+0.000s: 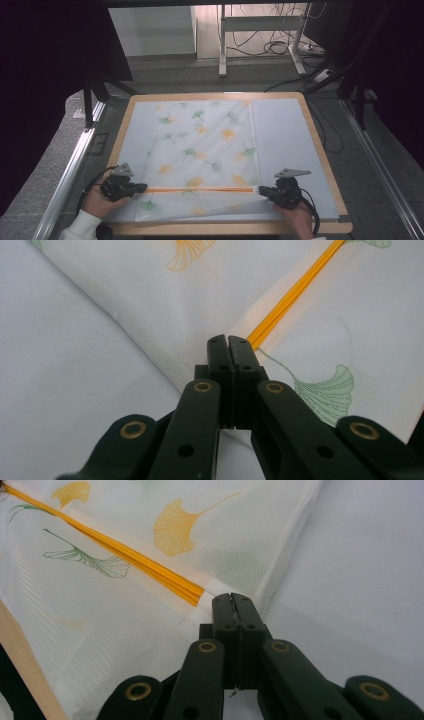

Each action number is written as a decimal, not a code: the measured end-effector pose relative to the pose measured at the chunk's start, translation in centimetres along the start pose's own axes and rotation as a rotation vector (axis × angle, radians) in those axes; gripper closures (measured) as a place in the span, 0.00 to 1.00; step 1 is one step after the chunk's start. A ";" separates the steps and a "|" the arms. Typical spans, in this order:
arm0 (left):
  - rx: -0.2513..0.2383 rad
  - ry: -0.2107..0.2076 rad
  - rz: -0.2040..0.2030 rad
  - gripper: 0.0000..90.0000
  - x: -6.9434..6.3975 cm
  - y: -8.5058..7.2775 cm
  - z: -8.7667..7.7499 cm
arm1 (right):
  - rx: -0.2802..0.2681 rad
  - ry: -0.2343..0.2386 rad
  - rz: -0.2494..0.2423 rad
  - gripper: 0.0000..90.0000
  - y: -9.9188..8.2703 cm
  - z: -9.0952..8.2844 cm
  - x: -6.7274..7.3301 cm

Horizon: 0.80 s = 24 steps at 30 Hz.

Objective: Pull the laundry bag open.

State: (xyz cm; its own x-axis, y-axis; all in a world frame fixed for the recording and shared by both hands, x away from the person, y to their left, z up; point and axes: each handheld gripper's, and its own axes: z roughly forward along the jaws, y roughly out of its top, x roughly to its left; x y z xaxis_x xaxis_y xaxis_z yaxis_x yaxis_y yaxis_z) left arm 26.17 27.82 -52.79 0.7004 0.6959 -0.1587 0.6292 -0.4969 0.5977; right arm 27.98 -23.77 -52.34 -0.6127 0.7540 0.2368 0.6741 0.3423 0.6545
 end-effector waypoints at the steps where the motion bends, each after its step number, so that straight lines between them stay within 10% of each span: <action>1: 0.000 0.002 0.006 1.00 0.0 0.0 0.0 | 0.002 -0.006 -0.011 0.98 0.0 0.0 0.1; 15: -0.220 0.073 -0.039 0.62 -0.4 1.0 -1.8 | -0.190 -0.042 -0.025 0.65 0.7 -2.2 0.5; 24: -0.298 0.124 -0.098 0.44 0.9 3.2 -0.2 | -0.223 -0.105 0.031 0.53 2.0 -2.0 -2.7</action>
State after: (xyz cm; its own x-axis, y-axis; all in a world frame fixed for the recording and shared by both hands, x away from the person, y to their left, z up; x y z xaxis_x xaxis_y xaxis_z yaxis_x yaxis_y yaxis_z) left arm 28.78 26.99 -50.84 0.5838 0.7995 -0.1410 0.5526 -0.2641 0.7905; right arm 30.17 -26.27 -50.22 -0.5393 0.8203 0.1905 0.5766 0.1948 0.7935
